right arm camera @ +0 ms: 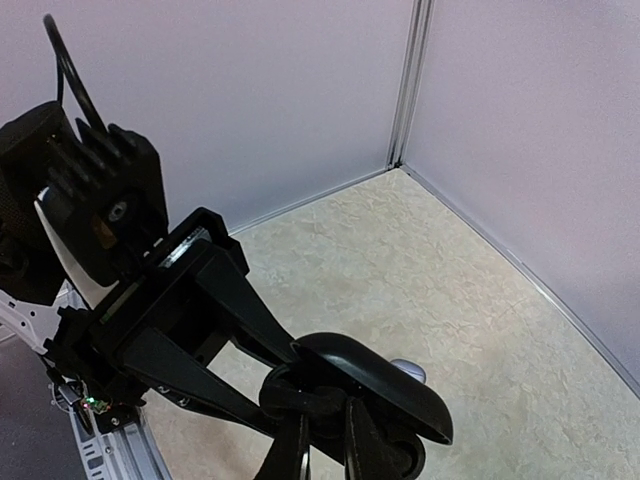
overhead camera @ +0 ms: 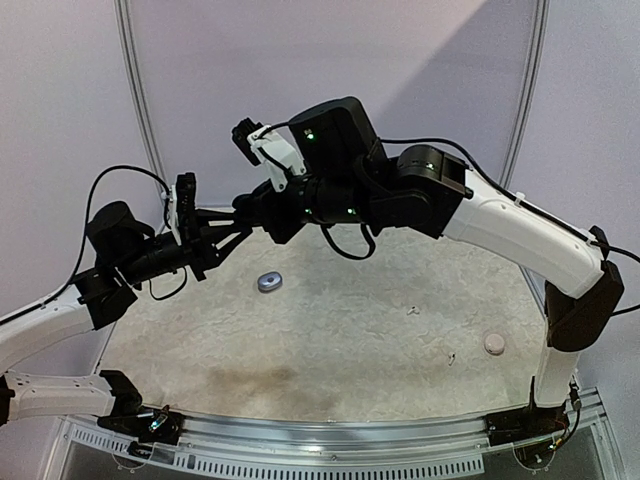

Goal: Insert the wireless bluetooth earbuds into the charging case

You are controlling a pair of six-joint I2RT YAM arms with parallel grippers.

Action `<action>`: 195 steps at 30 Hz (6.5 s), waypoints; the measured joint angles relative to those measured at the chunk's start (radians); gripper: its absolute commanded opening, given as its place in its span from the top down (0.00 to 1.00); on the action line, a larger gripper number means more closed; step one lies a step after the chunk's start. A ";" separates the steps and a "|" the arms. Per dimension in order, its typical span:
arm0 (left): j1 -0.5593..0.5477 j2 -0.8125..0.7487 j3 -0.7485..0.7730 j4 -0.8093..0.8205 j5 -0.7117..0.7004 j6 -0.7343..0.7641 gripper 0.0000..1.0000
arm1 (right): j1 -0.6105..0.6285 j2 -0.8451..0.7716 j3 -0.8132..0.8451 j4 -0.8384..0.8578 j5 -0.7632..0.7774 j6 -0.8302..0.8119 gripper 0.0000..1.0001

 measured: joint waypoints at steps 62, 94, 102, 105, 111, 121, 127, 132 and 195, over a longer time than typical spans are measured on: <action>0.000 0.013 0.006 -0.066 0.099 -0.154 1.00 | -0.014 0.085 0.143 -0.216 -0.078 -0.064 0.49; 0.000 0.014 0.006 -0.029 0.138 -0.151 1.00 | -0.032 -0.064 0.020 -0.067 -0.187 -0.051 0.82; -0.001 0.014 0.006 -0.032 0.156 -0.084 1.00 | -0.038 -0.041 0.020 -0.065 -0.198 -0.037 0.92; -0.002 0.014 0.006 -0.034 0.159 -0.066 1.00 | -0.040 -0.026 0.020 -0.064 -0.211 -0.034 0.94; -0.002 0.014 0.006 -0.049 0.158 -0.058 1.00 | -0.041 -0.002 0.002 -0.066 -0.222 -0.030 0.97; -0.002 0.014 0.006 -0.077 0.154 -0.062 1.00 | -0.048 -0.002 -0.018 -0.064 -0.220 -0.023 0.94; -0.002 0.014 0.006 -0.078 0.154 -0.039 1.00 | -0.053 0.000 0.003 -0.065 -0.243 -0.024 0.93; -0.002 0.015 0.006 -0.119 0.132 0.055 1.00 | -0.067 -0.026 0.001 0.017 -0.310 -0.018 0.91; 0.487 0.811 0.304 -0.932 0.135 -0.408 0.75 | -0.944 -0.712 -1.463 -0.295 0.018 0.771 0.01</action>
